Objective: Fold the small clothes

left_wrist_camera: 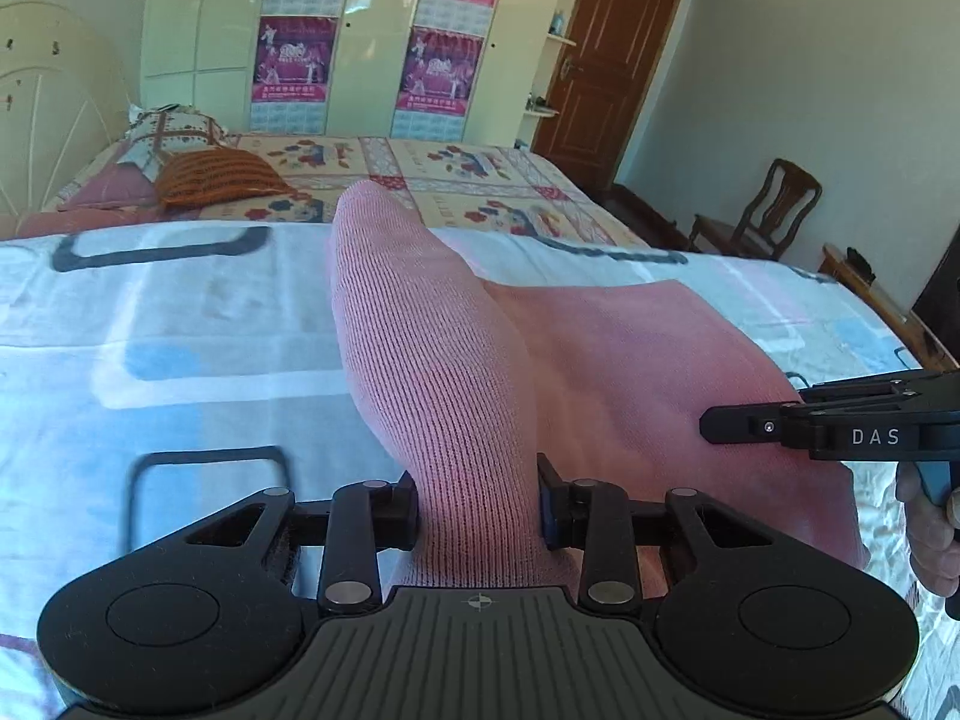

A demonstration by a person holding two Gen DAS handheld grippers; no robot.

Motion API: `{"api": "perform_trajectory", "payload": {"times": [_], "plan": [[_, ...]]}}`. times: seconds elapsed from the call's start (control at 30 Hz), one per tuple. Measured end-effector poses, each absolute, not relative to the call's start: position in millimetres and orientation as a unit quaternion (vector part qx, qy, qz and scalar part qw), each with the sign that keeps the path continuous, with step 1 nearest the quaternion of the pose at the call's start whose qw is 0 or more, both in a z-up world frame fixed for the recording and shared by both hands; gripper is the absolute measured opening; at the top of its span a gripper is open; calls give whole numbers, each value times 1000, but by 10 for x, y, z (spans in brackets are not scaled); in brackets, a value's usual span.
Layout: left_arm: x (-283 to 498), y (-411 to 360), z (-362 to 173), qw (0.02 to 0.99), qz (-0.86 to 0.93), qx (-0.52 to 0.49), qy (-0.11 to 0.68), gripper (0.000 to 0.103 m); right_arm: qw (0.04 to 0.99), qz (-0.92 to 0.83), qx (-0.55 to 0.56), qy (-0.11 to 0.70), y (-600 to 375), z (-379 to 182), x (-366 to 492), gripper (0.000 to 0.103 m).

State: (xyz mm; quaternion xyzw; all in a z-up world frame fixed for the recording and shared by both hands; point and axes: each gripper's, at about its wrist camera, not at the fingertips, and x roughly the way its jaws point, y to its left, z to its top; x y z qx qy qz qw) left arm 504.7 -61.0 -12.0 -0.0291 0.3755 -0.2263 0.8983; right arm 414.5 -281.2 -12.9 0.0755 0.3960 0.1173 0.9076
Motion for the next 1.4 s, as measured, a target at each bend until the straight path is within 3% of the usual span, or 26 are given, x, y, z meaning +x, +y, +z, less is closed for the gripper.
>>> {"api": "perform_trajectory", "payload": {"times": [0.33, 0.4, 0.47, 0.6, 0.73, 0.87, 0.9, 0.93, 0.97, 1.0, 1.13, 1.23, 1.4], "plan": [[4956, 1009, -441, 886, -183, -64, 420, 35, 886, 175, 93, 420, -1421, -389, 4381, 18], [4995, 1239, -711, 878, -160, -76, 445, 45, 874, 177, 103, 441, -1292, -583, 4433, 18], [4973, 1385, -946, 883, -127, -68, 446, 84, 862, 155, 107, 470, -1251, -845, 4463, 18], [4938, 1433, -1083, 888, -133, -92, 431, 79, 854, 144, 173, 470, -1454, -1051, 4384, 19], [4971, 1390, -1097, 889, -139, -84, 428, 78, 856, 135, 162, 472, -1415, -1005, 4350, 20], [4832, 1495, -798, 906, -143, -69, 393, 76, 877, 94, 139, 451, -1383, -815, 4225, 43], [4743, 1552, -689, 910, -153, -75, 377, 71, 886, 94, 134, 434, -1399, -703, 4144, 39], [4656, 1596, -614, 911, -166, -87, 369, 51, 891, 102, 130, 423, -1415, -593, 4058, 35], [4602, 1614, -584, 907, -178, -99, 369, 34, 893, 108, 125, 418, -1416, -507, 3981, 24], [4553, 1597, -587, 903, -192, -103, 371, 30, 895, 115, 117, 414, -1393, -444, 3908, 19], [4453, 1368, -743, 898, -212, -48, 382, 29, 886, 154, 53, 434, -1067, -486, 3811, 16], [4419, 1363, -778, 896, -208, -62, 388, 29, 877, 124, -18, 464, -891, -719, 3830, 1], [4167, 1307, -730, 903, -205, -7, 379, 25, 882, 95, -41, 460, -835, -793, 3797, 0]]}}
